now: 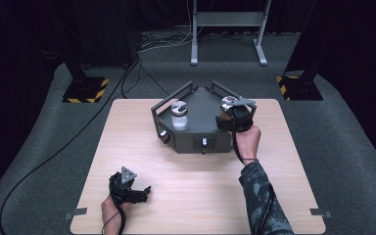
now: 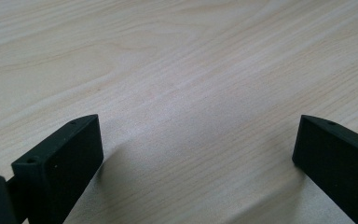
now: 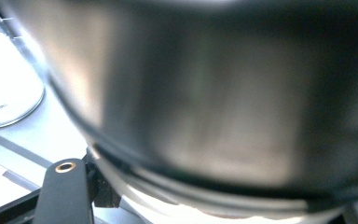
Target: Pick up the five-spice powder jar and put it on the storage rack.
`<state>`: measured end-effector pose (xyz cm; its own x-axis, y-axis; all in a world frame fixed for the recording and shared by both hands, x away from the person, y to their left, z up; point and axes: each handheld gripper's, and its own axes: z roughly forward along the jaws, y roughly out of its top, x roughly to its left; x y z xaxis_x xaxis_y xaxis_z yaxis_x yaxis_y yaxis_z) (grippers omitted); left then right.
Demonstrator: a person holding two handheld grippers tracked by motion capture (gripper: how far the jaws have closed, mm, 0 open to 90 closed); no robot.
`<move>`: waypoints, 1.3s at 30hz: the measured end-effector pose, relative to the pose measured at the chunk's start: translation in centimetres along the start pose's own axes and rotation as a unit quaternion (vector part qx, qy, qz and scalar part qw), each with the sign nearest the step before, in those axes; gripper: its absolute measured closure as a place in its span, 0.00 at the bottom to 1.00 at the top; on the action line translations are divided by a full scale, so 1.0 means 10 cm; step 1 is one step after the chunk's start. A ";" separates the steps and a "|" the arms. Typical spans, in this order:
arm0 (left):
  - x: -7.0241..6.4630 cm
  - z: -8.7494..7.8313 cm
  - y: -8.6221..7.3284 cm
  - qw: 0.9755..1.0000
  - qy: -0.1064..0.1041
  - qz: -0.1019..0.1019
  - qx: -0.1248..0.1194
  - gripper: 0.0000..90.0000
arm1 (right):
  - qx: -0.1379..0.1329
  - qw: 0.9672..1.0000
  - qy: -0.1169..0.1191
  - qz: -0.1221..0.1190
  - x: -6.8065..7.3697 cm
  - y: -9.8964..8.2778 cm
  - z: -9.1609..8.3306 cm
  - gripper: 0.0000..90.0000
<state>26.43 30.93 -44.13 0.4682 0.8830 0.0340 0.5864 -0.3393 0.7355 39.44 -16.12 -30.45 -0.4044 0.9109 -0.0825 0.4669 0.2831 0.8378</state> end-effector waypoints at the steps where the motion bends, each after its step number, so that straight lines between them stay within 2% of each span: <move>1: 0.00 0.00 0.00 1.000 0.000 0.000 0.000 0.02 | -0.002 1.000 0.001 0.000 -0.01 -0.01 0.01 0.33; 8: 0.00 0.00 0.00 1.000 0.000 0.000 0.000 0.02 | 0.005 1.000 -0.002 0.007 -0.04 -0.02 0.06 0.33; 14: 0.00 0.00 0.00 1.000 0.000 0.000 0.000 0.02 | 0.012 1.000 -0.001 0.001 -0.03 -0.02 0.11 0.33; 28: -0.01 0.00 0.00 1.000 0.001 0.001 -0.001 0.02 | 0.024 1.000 0.002 0.007 -0.04 -0.03 0.17 0.33; 39: -0.01 0.00 0.00 1.000 0.001 0.001 0.000 0.02 | 0.014 1.000 0.011 0.022 -0.12 -0.12 0.17 0.33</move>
<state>26.38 30.89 -44.13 0.4686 0.8827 0.0362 0.5849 -0.3406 0.7361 40.69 -17.07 -32.30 -0.4002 0.9158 -0.0328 0.5073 0.2512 0.8244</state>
